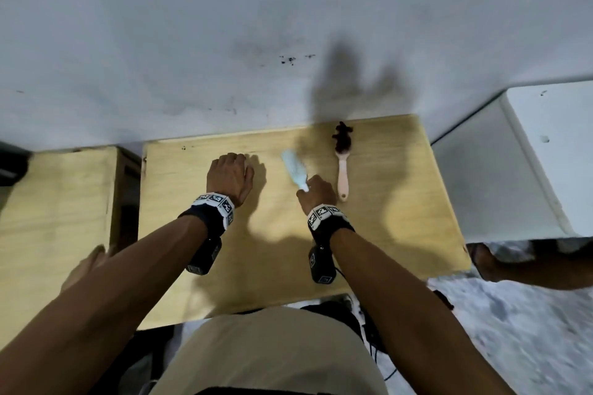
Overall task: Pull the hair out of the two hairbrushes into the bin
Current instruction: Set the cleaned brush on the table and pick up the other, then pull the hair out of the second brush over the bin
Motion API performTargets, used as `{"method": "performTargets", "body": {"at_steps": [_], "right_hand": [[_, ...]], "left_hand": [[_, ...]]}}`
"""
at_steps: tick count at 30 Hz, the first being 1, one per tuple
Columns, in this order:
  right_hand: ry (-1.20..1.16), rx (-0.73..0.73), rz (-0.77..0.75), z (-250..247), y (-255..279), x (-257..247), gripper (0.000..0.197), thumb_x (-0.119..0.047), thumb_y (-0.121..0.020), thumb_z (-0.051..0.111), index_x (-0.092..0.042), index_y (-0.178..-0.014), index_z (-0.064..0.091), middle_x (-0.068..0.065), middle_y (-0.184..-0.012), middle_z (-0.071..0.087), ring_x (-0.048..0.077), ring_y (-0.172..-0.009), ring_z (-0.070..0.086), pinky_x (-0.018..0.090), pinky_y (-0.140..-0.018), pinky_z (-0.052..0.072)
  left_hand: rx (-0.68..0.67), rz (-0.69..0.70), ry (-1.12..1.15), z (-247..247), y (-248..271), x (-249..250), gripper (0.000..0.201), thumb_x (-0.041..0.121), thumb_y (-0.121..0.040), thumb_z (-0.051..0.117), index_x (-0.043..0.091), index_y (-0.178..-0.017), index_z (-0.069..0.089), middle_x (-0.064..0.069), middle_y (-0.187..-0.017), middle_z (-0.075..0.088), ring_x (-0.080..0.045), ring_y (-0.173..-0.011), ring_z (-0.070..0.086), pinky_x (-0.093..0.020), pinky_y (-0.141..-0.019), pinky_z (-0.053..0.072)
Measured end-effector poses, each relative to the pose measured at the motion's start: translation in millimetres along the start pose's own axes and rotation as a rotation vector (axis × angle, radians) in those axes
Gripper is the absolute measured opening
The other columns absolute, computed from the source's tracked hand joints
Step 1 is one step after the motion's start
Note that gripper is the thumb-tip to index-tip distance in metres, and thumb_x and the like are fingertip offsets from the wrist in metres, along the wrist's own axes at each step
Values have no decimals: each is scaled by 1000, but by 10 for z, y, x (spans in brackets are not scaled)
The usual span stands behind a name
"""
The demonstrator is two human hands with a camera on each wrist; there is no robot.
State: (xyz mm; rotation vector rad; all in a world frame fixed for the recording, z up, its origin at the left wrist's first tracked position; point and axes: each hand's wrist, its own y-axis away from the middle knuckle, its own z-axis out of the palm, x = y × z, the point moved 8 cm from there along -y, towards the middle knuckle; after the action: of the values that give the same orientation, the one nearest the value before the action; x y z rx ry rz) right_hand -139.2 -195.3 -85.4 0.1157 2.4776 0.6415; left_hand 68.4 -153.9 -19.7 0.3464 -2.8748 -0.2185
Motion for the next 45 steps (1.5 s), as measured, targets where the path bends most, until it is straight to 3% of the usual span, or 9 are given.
{"method": "performTargets", "body": {"at_steps": [13,17,19,22,25,31,37,42,45], "right_hand": [[-54,-19,-65,129,-606,-446,26,-24,-80,70,-4,-96,65,15,-97,71,30,-90,67,27,-75,50],[107,195,-142,-256,-631,-388,27,-30,-85,60,-8,-99,63,14,-102,67,32,-97,61,35,-82,48],[207,305,-82,-459,-648,-192,39,-28,-82,64,-5,-112,55,17,-115,58,35,-109,52,41,-90,45],[265,205,135,-546,-676,285,69,-31,-80,69,-1,-132,34,20,-131,43,37,-119,43,45,-97,42],[177,40,142,-497,-654,560,59,-25,-84,66,-3,-129,35,19,-128,48,37,-116,50,44,-93,47],[-16,129,83,-673,-348,748,35,-23,-86,61,-7,-114,48,19,-111,59,35,-96,60,35,-73,48],[1,203,57,-993,161,984,33,-36,-86,59,-25,-115,52,9,-96,67,31,-82,64,29,-66,44],[42,335,20,-1298,747,1296,29,-50,-88,56,-32,-110,55,3,-95,71,30,-81,67,28,-63,42],[109,360,13,-1452,1050,1526,31,-51,-88,55,-32,-114,55,2,-97,72,28,-86,67,28,-63,38]], "left_hand": [[-13,-127,90,-34,-437,-282,40,32,-95,37,6,-120,54,-20,-117,62,-36,-104,57,-42,-92,44],[-19,-126,99,-29,-515,-221,40,31,-95,37,5,-120,54,-20,-116,62,-36,-104,56,-42,-92,44],[-25,-111,97,-15,-517,-160,40,31,-95,37,5,-120,53,-20,-117,62,-36,-105,56,-43,-92,44],[-31,-84,97,13,-490,-61,40,31,-95,36,6,-121,53,-19,-118,61,-36,-106,56,-42,-92,43],[-30,-53,95,28,-458,46,39,30,-95,36,6,-120,53,-19,-118,62,-36,-105,56,-42,-92,43],[-14,55,100,55,-369,308,37,29,-95,37,6,-119,54,-19,-114,62,-37,-102,57,-42,-89,44],[-43,228,143,137,-276,796,37,30,-93,35,6,-111,57,-20,-109,63,-39,-95,58,-43,-83,45],[-116,406,201,202,-160,1407,34,23,-93,45,9,-122,53,-19,-122,59,-39,-108,56,-44,-92,46],[-169,543,211,233,-52,1858,44,17,-90,48,14,-134,44,-17,-133,52,-37,-117,53,-45,-95,47]]}}
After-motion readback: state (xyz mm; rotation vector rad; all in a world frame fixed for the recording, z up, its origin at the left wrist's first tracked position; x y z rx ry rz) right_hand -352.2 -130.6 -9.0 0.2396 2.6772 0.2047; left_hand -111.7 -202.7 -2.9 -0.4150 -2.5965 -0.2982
